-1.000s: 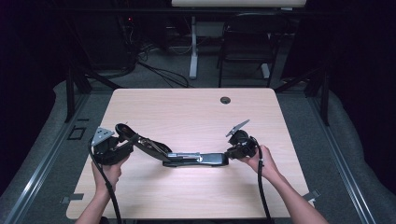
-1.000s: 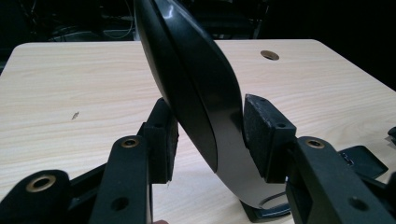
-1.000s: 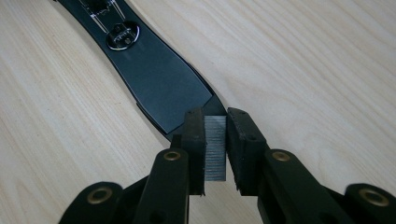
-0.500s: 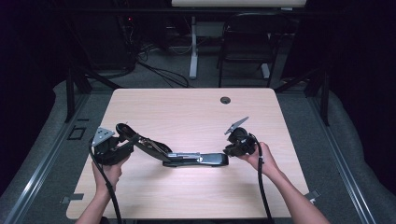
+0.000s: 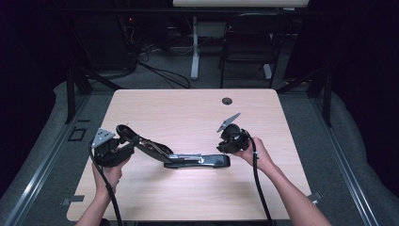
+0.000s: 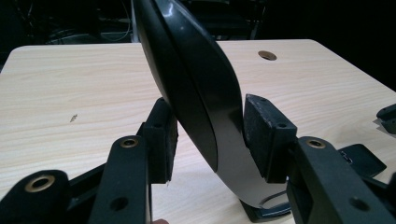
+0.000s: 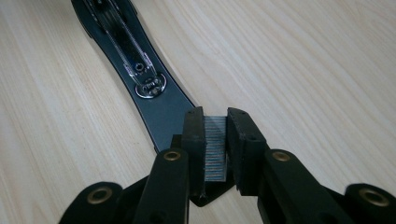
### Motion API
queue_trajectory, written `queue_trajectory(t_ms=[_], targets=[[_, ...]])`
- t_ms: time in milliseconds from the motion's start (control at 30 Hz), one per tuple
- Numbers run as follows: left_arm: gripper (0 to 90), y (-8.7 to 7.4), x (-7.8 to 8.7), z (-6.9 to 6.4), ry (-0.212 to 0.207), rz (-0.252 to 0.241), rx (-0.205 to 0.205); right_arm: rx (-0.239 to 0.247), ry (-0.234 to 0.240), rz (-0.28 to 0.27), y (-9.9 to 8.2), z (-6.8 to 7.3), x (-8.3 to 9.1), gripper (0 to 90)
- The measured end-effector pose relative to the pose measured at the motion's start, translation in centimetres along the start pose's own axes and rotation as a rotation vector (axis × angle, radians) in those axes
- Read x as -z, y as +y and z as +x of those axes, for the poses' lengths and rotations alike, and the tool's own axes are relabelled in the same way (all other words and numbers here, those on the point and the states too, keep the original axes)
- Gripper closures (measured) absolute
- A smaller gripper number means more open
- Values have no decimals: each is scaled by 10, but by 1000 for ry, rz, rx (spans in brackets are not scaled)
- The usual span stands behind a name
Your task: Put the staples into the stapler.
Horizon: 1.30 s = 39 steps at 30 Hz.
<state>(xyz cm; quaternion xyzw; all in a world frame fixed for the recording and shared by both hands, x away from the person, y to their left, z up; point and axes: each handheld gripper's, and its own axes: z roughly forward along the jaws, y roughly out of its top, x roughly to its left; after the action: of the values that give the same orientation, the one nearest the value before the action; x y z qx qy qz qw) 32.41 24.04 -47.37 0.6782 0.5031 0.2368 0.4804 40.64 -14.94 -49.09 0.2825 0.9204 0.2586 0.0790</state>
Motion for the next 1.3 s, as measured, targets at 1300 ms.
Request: queue_trajectory(t_ms=[1300], targets=[[560,-1,0,2,-4,-1,2,198,86,4,48,20,-16,783]])
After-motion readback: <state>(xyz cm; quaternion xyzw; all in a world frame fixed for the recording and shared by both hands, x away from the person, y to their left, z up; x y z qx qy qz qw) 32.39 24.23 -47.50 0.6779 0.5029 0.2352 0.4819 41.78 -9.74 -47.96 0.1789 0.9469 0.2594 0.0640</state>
